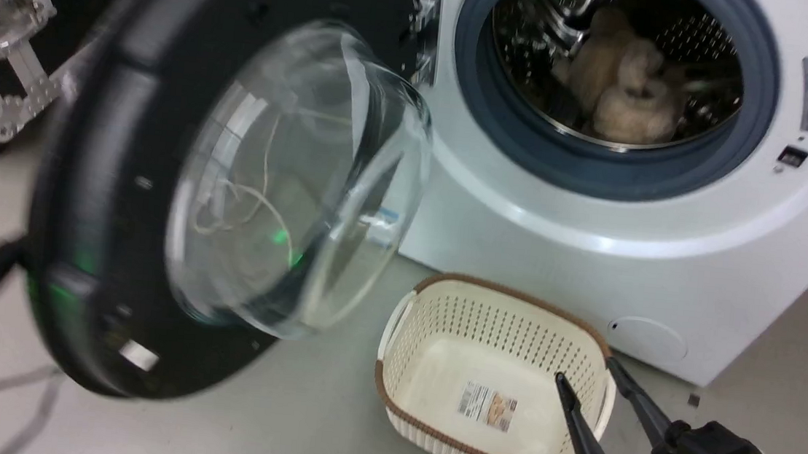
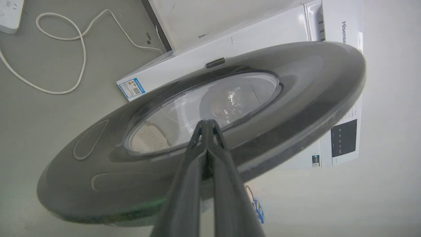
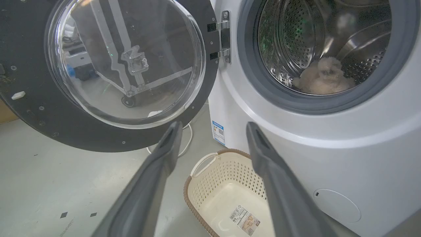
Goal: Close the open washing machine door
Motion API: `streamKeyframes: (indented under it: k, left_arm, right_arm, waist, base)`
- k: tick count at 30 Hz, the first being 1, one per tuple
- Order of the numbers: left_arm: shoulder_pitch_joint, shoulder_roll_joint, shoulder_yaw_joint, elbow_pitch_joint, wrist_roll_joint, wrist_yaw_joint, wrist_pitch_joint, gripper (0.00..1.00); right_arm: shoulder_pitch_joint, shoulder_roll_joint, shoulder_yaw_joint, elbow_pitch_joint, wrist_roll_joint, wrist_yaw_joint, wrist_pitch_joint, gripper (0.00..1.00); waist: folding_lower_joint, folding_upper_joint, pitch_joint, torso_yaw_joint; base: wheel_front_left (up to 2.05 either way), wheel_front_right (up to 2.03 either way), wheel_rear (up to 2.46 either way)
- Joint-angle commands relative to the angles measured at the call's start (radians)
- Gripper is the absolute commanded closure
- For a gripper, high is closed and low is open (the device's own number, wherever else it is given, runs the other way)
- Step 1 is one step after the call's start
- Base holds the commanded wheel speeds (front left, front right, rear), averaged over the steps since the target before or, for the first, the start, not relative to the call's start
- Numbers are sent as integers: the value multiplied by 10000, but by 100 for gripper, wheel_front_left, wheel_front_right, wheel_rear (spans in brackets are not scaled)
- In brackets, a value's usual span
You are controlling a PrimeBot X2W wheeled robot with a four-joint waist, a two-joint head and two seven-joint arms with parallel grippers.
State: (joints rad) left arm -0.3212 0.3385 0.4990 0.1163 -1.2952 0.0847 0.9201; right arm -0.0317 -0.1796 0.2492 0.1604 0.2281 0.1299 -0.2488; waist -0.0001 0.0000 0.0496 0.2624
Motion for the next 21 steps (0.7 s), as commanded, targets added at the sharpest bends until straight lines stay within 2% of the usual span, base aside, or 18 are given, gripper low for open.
streamKeyframes:
  k: [1,7,12,16,21]
  left_arm:
    - [421,-216,-156,-257,-95,-63,226,100]
    - [1981,-1211,-608,-1582,-458,-107,874,100]
    - [3054,-2250,-1148,-2419,-642,-252,939,100]
    - [3788,-2707,-1827,-2891,-623,-416,597,100]
    - [4152,-2868,-2827,-2786,-800,-580,-569,100]
  right_arm:
    - [82,100,-55,72,-76,8,-82,0]
    - [253,378,-341,240,-242,8,-99,0]
    - [311,417,-513,273,-389,8,-106,0]
    - [213,356,-490,212,-465,8,-56,0]
    - [186,244,-621,99,-463,8,45,0]
  waist:
    - [1,0,-262,-96]
    - [1,0,-764,-584]
    - [1,0,-908,-1192]
    - [1,0,-848,-1995]
    - [1,0,-603,-3089]
  base:
    - [0,0,0]
    - [0,0,0]
    - [0,0,0]
    - [0,0,0]
    - [0,0,0]
